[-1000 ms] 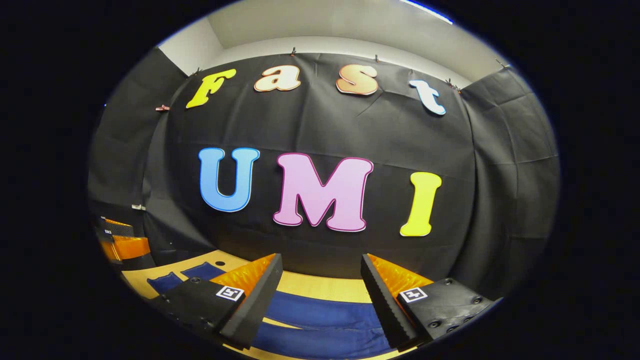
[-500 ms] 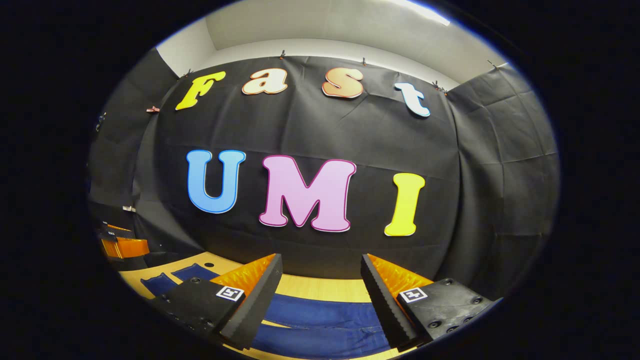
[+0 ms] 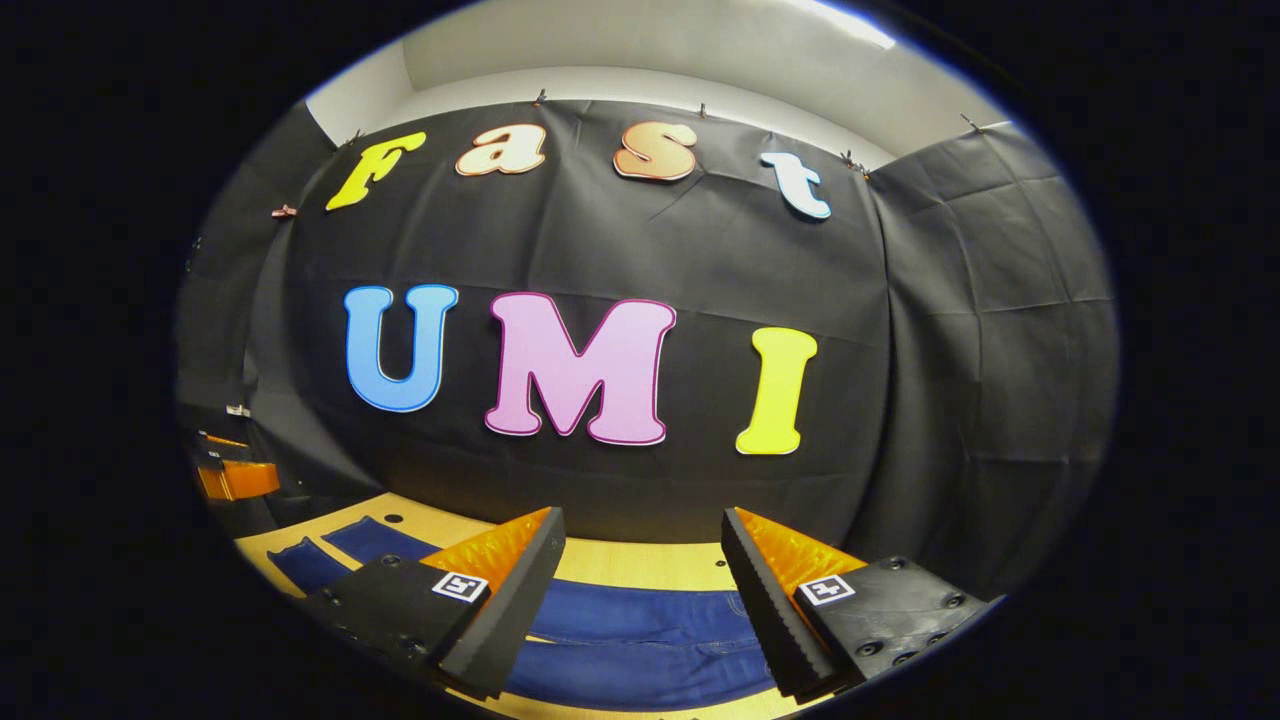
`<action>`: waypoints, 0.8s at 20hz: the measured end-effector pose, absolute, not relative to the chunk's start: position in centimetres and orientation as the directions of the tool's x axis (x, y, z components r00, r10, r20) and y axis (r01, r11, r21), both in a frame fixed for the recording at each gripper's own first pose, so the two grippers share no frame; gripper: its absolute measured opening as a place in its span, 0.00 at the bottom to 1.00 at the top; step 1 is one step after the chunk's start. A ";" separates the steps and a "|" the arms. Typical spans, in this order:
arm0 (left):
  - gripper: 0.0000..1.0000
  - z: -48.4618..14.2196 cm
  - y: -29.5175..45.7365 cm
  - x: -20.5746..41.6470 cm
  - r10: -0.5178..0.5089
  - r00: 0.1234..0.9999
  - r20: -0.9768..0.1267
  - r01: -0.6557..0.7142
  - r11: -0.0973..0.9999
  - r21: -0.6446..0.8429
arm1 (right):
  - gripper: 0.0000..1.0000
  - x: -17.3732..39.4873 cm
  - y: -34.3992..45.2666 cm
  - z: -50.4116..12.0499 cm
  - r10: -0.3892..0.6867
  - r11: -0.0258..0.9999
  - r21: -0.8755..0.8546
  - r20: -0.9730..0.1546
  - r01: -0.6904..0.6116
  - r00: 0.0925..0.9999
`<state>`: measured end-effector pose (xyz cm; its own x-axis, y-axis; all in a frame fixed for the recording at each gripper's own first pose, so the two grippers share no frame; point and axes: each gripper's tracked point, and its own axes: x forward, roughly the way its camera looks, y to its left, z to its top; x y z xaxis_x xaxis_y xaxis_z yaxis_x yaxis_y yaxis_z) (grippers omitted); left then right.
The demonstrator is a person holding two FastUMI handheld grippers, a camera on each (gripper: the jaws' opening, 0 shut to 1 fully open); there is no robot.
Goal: Grasp the waist and the cuffs of the jeans and fold them to make the two legs overlap; first hold the waist and fold one-third of the jeans toward the cuffs, then hold the cuffs and fold the remaining one-third in the same direction to finish folding.
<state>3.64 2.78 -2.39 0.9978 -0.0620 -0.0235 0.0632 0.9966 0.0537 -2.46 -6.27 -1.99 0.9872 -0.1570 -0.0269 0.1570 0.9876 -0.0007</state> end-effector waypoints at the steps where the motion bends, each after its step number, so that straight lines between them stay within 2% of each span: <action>1: 0.96 -3.2 4.5 3.9 -0.049 0.998 -0.040 0.052 0.996 0.076 | 0.99 -2.5 -6.5 -2.1 -0.160 0.987 -0.006 -0.029 0.159 0.987; 3: 0.95 -4.2 8.4 4.1 -0.011 0.998 -0.061 0.019 0.991 0.131 | 0.96 -2.6 -7.1 -2.5 -0.169 0.985 -0.019 -0.040 0.169 0.985; 6: 0.96 -7.8 15.0 4.5 0.064 0.986 -0.154 -0.026 0.972 0.236 | 0.94 -2.8 -7.8 -3.4 -0.185 0.983 -0.028 -0.070 0.183 0.980; 9: 0.98 -12.2 20.9 4.5 0.114 0.956 -0.270 -0.008 0.932 0.363 | 0.96 -2.8 -8.2 -4.5 -0.197 0.980 -0.062 -0.095 0.191 0.976; 12: 0.98 -16.1 25.3 5.0 0.100 0.919 -0.381 0.137 0.826 0.547 | 0.96 -2.8 -8.4 -5.6 -0.201 0.975 -0.115 -0.119 0.188 0.972; 16: 0.98 -23.2 29.9 4.8 0.089 0.823 -0.560 0.356 0.687 0.633 | 0.96 -3.0 -8.5 -7.6 -0.206 0.974 -0.126 -0.175 0.186 0.963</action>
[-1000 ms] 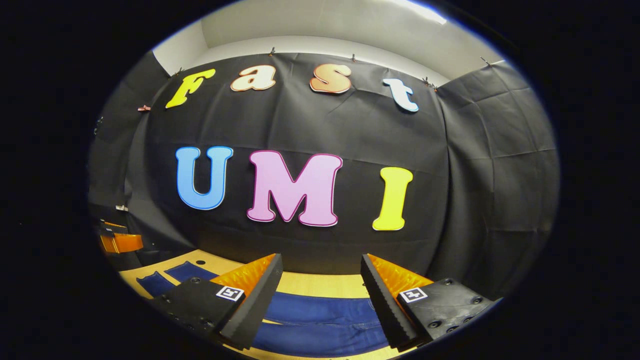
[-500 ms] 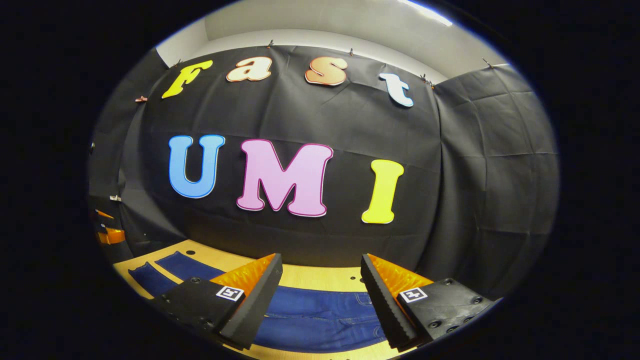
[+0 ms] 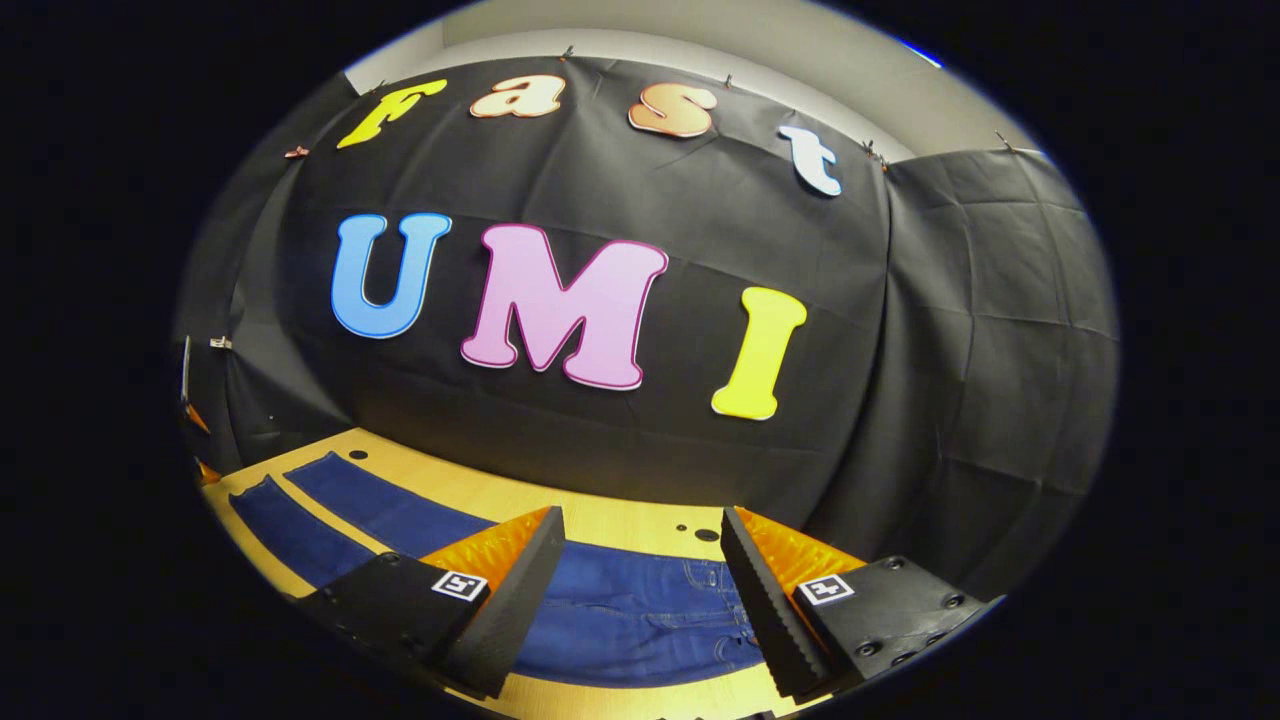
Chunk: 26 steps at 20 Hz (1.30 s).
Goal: Grasp the waist and the cuffs of the jeans and fold them to make the two legs overlap; first hold the waist and fold one-third of the jeans toward the cuffs, then hold the cuffs and fold the remaining one-third in the same direction to finish folding.
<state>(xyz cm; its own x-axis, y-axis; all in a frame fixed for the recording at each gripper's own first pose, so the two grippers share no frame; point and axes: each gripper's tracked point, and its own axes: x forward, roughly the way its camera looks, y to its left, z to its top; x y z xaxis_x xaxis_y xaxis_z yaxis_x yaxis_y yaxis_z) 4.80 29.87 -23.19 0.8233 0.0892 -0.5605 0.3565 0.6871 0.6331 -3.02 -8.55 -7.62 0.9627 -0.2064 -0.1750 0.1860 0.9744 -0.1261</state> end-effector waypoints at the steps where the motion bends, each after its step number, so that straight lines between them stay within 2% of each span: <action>1: 0.96 -24.4 30.8 4.7 0.095 0.802 -0.590 0.410 0.630 0.659 | 0.96 -3.0 -8.8 -8.1 -0.214 0.971 -0.142 -0.179 0.190 0.960; 4: 0.98 -27.8 31.8 5.1 0.086 0.732 -0.676 0.578 0.447 0.683 | 0.96 -2.9 -10.0 -10.0 -0.244 0.961 -0.185 -0.210 0.206 0.947; 6: 0.98 -29.6 32.2 5.6 0.092 0.703 -0.705 0.641 0.348 0.684 | 0.96 -3.3 -10.7 -11.4 -0.265 0.961 -0.149 -0.260 0.232 0.929; 8: 0.98 -31.5 32.1 6.1 0.102 0.669 -0.736 0.683 0.307 0.663 | 0.96 -3.4 -11.4 -12.8 -0.278 0.958 -0.151 -0.284 0.244 0.917; 9: 0.98 -31.7 31.8 7.4 0.092 0.682 -0.725 0.684 0.271 0.677 | 0.96 -3.4 -11.9 -13.6 -0.287 0.954 -0.176 -0.298 0.243 0.911; 10: 0.92 -31.7 31.6 8.2 0.091 0.686 -0.722 0.686 0.250 0.683 | 0.96 -3.5 -12.5 -14.3 -0.295 0.949 -0.202 -0.308 0.241 0.904; 13: 0.92 -31.9 31.1 9.5 0.097 0.674 -0.732 0.700 0.232 0.675 | 0.96 -3.2 -14.3 -16.0 -0.298 0.942 -0.251 -0.321 0.223 0.899; 14: 0.85 -32.0 30.8 9.9 0.101 0.671 -0.735 0.704 0.226 0.673 | 0.96 -2.8 -14.8 -16.9 -0.291 0.939 -0.279 -0.331 0.201 0.898; 15: 0.84 -32.3 30.6 10.6 0.108 0.662 -0.741 0.711 0.220 0.668 | 0.99 -2.6 -15.6 -17.7 -0.286 0.930 -0.322 -0.335 0.176 0.898; 16: 0.71 -32.6 30.2 11.1 0.115 0.651 -0.751 0.720 0.219 0.658 | 0.96 -2.3 -16.6 -18.4 -0.278 0.917 -0.372 -0.334 0.145 0.901; 17: 0.66 -33.1 30.3 12.1 0.127 0.646 -0.753 0.722 0.218 0.657 | 0.96 -1.9 -17.6 -19.4 -0.271 0.903 -0.414 -0.341 0.115 0.900; 18: 0.43 -33.3 30.1 12.4 0.136 0.638 -0.758 0.728 0.215 0.651 | 0.96 -1.7 -18.8 -20.3 -0.263 0.889 -0.450 -0.353 0.084 0.898; 19: 0.43 -33.4 29.8 12.4 0.145 0.631 -0.762 0.731 0.220 0.646 | 0.96 -1.6 -20.0 -21.3 -0.261 0.874 -0.483 -0.366 0.058 0.893; 20: 0.19 -33.7 29.4 12.5 0.148 0.625 -0.766 0.734 0.224 0.642 | 0.97 -1.6 -21.2 -22.2 -0.256 0.856 -0.516 -0.383 0.024 0.887; 22: 0.08 -33.6 29.7 12.4 0.154 0.625 -0.765 0.727 0.240 0.643 | 0.96 -1.5 -22.9 -23.8 -0.224 0.796 -0.600 -0.420 -0.084 0.879; 26: 0.06 -33.7 29.4 12.3 0.137 0.576 -0.806 0.748 0.309 0.587 | 0.96 -3.2 -25.3 -28.6 -0.105 0.563 -0.712 -0.565 -0.419 0.819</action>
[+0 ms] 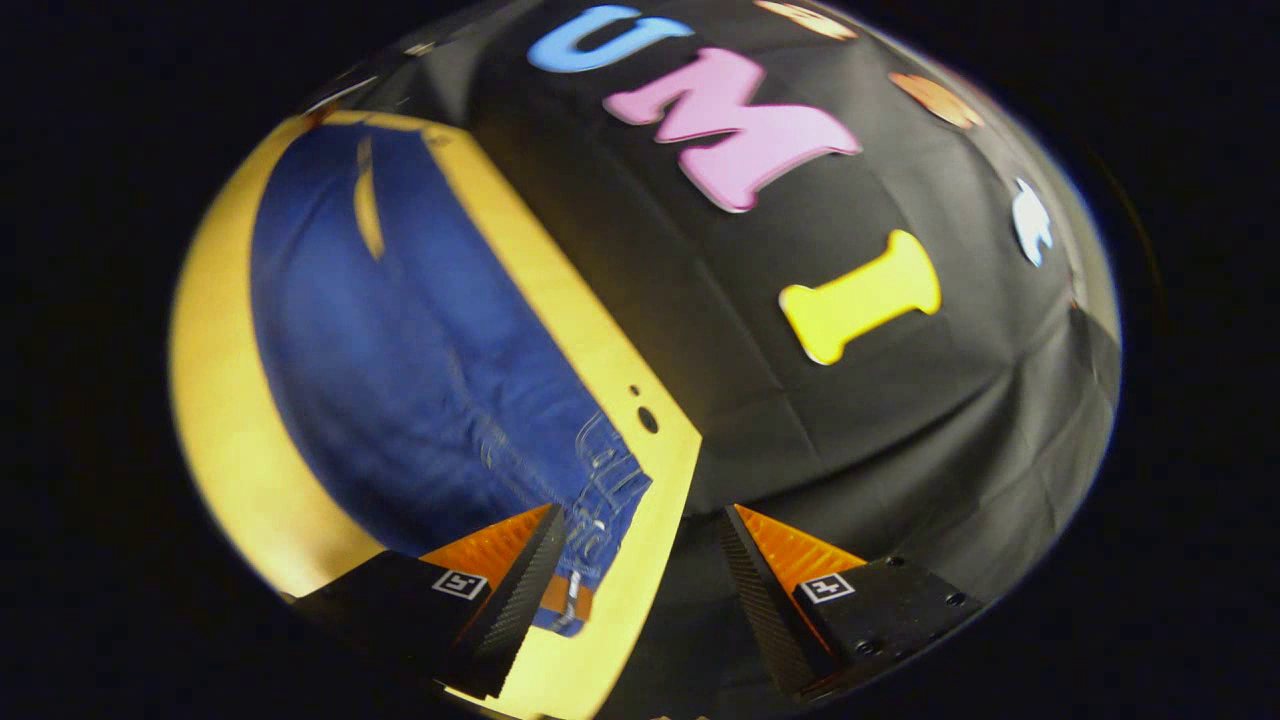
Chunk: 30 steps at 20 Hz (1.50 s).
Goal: Grasp the waist and the cuffs of the jeans and fold them to make the two legs overlap; first hold the waist and fold one-third of the jeans toward the cuffs, then hold the cuffs and fold the remaining one-third in the same direction to finish folding.
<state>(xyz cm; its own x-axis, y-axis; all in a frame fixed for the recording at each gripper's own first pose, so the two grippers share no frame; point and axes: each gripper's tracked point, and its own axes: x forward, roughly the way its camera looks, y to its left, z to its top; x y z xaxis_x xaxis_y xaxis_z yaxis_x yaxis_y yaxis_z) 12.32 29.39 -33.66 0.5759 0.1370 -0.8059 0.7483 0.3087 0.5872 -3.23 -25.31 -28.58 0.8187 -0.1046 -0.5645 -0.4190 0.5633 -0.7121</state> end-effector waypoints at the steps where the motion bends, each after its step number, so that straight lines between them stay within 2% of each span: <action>1: 0.06 -33.7 29.6 12.3 0.135 0.563 -0.815 0.754 0.319 0.574 | 0.96 -4.3 -26.1 -30.7 -0.082 0.505 -0.703 -0.617 -0.501 0.783; 4: 0.06 -33.8 29.2 12.3 0.143 0.553 -0.820 0.764 0.306 0.569 | 0.96 -7.7 -27.8 -35.4 -0.060 0.374 -0.626 -0.753 -0.684 0.656; 6: 0.06 -33.7 29.2 12.4 0.151 0.569 -0.808 0.753 0.299 0.586 | 0.96 -9.4 -28.7 -38.1 -0.078 0.308 -0.574 -0.810 -0.759 0.582; 8: 0.06 -33.7 29.3 12.5 0.156 0.579 -0.801 0.741 0.309 0.596 | 0.96 -9.4 -29.4 -39.7 -0.110 0.255 -0.561 -0.826 -0.787 0.553; 12: 0.05 -33.7 29.2 12.7 0.166 0.596 -0.786 0.725 0.310 0.615 | 0.92 -6.0 -28.8 -39.8 -0.121 0.198 -0.638 -0.769 -0.744 0.628; 14: 0.06 -33.7 29.3 12.8 0.171 0.606 -0.777 0.716 0.308 0.626 | 0.91 -4.5 -28.1 -40.6 -0.116 0.157 -0.648 -0.762 -0.745 0.638; 15: 0.05 -33.7 29.3 12.9 0.173 0.612 -0.772 0.710 0.310 0.632 | 0.82 -4.3 -27.6 -41.1 -0.113 0.147 -0.645 -0.764 -0.750 0.635; 16: 0.05 -33.7 29.3 13.0 0.175 0.618 -0.766 0.704 0.311 0.639 | 0.69 -4.3 -27.4 -41.8 -0.113 0.156 -0.624 -0.782 -0.766 0.614; 18: 0.06 -33.7 29.3 13.1 0.186 0.631 -0.753 0.690 0.310 0.654 | 0.26 -3.6 -27.6 -42.4 -0.133 0.156 -0.633 -0.774 -0.758 0.619; 19: 0.06 -33.7 29.4 13.0 0.193 0.633 -0.749 0.686 0.307 0.659 | 0.25 -3.9 -27.6 -42.2 -0.132 0.166 -0.632 -0.775 -0.757 0.618; 20: 0.05 -33.7 29.4 13.0 0.199 0.633 -0.749 0.685 0.308 0.661 | 0.20 -4.2 -27.6 -42.3 -0.118 0.181 -0.610 -0.792 -0.771 0.599; 21: 0.10 -33.7 29.3 12.8 0.201 0.625 -0.754 0.688 0.316 0.654 | 0.13 -4.7 -27.5 -42.3 -0.094 0.202 -0.578 -0.815 -0.791 0.571; 22: 0.06 -33.8 29.1 12.7 0.195 0.610 -0.768 0.693 0.339 0.636 | 0.12 -4.8 -27.5 -42.4 -0.075 0.220 -0.543 -0.838 -0.811 0.541; 23: 0.06 -33.9 28.6 12.2 0.192 0.582 -0.790 0.703 0.370 0.608 | 0.09 -5.4 -27.6 -42.3 -0.072 0.221 -0.517 -0.854 -0.827 0.515; 25: 0.05 -34.0 27.5 11.7 0.159 0.520 -0.839 0.721 0.447 0.531 | 0.09 -5.1 -27.2 -42.0 -0.045 0.169 -0.490 -0.871 -0.855 0.490; 26: 0.05 -33.9 26.8 11.7 0.137 0.485 -0.864 0.718 0.501 0.483 | 0.03 -4.8 -27.1 -41.5 -0.036 0.158 -0.478 -0.877 -0.864 0.479; 27: 0.05 -33.5 26.1 12.3 0.113 0.471 -0.875 0.709 0.541 0.452 | 0.09 -4.3 -27.0 -40.8 -0.026 0.155 -0.474 -0.879 -0.867 0.476; 30: 0.05 -31.1 25.3 13.2 0.061 0.448 -0.892 0.688 0.614 0.388 | 0.09 -1.8 -27.1 -37.3 -0.012 0.191 -0.501 -0.861 -0.844 0.509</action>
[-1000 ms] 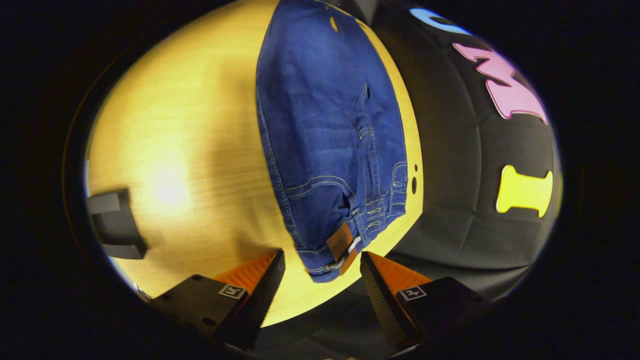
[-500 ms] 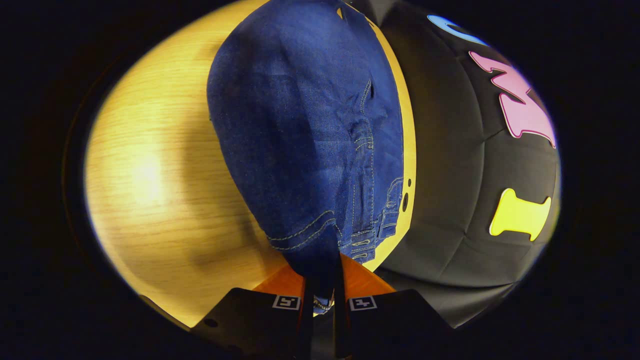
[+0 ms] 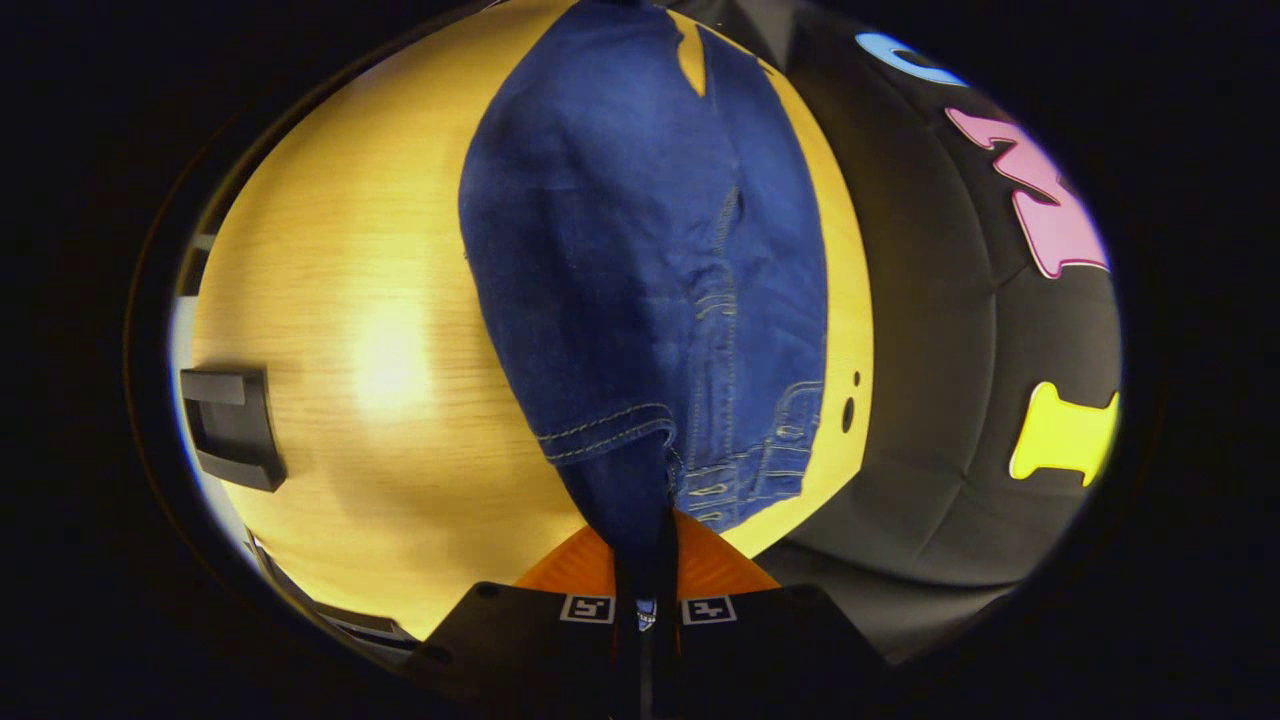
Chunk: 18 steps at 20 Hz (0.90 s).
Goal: Grasp the waist and the cuffs of the jeans and fold them to make the two legs overlap; first hold the waist and fold one-third of the jeans toward the cuffs, then hold the cuffs and fold the remaining one-third in the same direction to finish folding.
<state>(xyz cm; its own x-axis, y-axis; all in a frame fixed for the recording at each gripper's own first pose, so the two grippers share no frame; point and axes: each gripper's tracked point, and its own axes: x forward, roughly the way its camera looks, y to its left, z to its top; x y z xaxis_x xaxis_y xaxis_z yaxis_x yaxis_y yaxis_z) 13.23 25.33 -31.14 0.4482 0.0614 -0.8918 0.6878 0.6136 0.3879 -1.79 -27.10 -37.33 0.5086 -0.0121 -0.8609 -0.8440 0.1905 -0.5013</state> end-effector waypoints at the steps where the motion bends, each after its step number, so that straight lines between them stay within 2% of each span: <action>1: 0.06 -29.9 25.4 13.3 0.046 0.438 -0.898 0.676 0.641 0.362 | 0.09 -0.2 -27.1 -35.8 -0.011 0.208 -0.517 -0.850 -0.830 0.527; 5: 0.05 -24.2 24.5 19.2 0.007 0.508 -0.861 0.581 0.735 0.349 | 0.09 8.1 -26.9 -29.8 0.009 0.260 -0.573 -0.804 -0.778 0.595; 7: 0.05 -22.3 24.5 22.8 0.044 0.528 -0.848 0.477 0.811 0.339 | 0.09 12.5 -26.6 -28.7 0.016 0.349 -0.566 -0.794 -0.747 0.608; 10: 0.06 -21.3 22.6 28.4 0.046 0.562 -0.826 0.341 0.897 0.282 | 0.09 18.3 -26.8 -28.7 -0.014 0.527 -0.518 -0.798 -0.674 0.602; 15: 0.06 -23.4 20.8 36.5 0.057 0.565 -0.823 0.154 0.973 0.173 | 0.09 25.1 -30.4 -32.8 -0.137 0.778 -0.446 -0.808 -0.442 0.573; 18: 0.06 -24.6 21.8 38.9 0.121 0.565 -0.816 0.025 0.986 0.164 | 0.09 27.0 -31.4 -33.4 -0.162 0.904 -0.341 -0.830 -0.258 0.533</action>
<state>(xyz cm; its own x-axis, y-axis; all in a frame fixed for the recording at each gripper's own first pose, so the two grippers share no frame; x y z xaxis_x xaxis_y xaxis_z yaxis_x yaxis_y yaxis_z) 38.86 21.82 -24.63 0.5648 0.1212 -0.8162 0.0248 0.9862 0.1636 26.96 -31.41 -33.42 0.5331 -0.1616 -0.8305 -0.2578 0.9039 -0.3413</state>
